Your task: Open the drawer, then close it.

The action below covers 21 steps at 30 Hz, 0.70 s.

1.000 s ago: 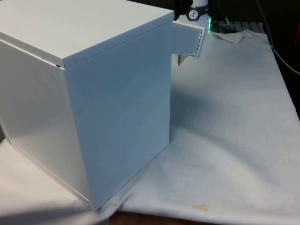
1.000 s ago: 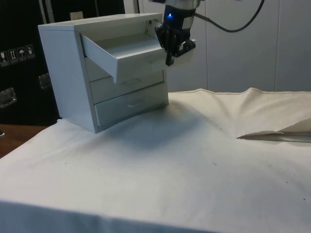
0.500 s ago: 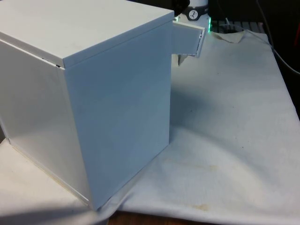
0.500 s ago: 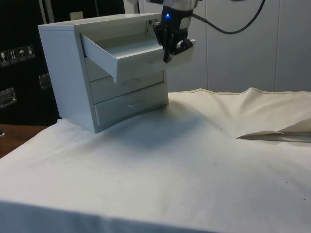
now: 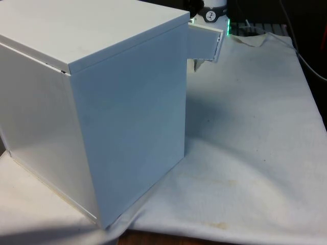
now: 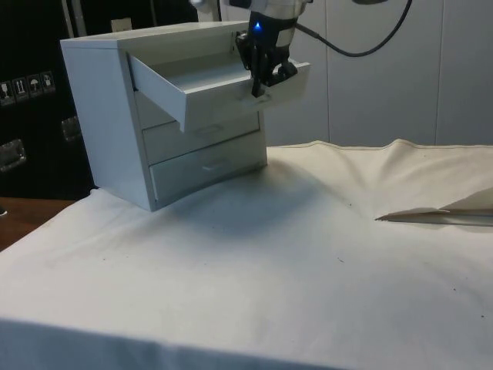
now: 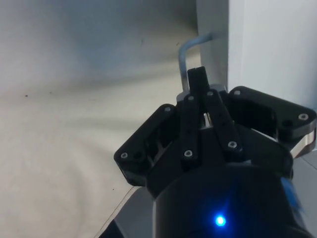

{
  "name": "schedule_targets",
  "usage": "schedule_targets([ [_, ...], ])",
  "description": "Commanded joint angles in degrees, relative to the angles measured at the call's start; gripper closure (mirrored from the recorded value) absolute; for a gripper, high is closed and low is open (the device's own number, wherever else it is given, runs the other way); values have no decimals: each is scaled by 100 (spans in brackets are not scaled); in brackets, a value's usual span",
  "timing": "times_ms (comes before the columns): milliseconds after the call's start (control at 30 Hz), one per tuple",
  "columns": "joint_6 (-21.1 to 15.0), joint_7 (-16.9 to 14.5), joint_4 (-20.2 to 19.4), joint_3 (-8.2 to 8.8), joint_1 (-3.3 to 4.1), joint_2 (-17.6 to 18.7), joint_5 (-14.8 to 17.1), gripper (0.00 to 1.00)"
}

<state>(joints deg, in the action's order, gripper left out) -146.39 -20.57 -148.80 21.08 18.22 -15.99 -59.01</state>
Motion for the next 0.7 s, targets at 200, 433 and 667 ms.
schedule_targets([
  [200,-11,80,80,17,-40,0,-166,100],
  [433,46,40,103,23,-34,-57,-160,100],
  [667,109,34,126,11,-23,-132,-149,100],
])
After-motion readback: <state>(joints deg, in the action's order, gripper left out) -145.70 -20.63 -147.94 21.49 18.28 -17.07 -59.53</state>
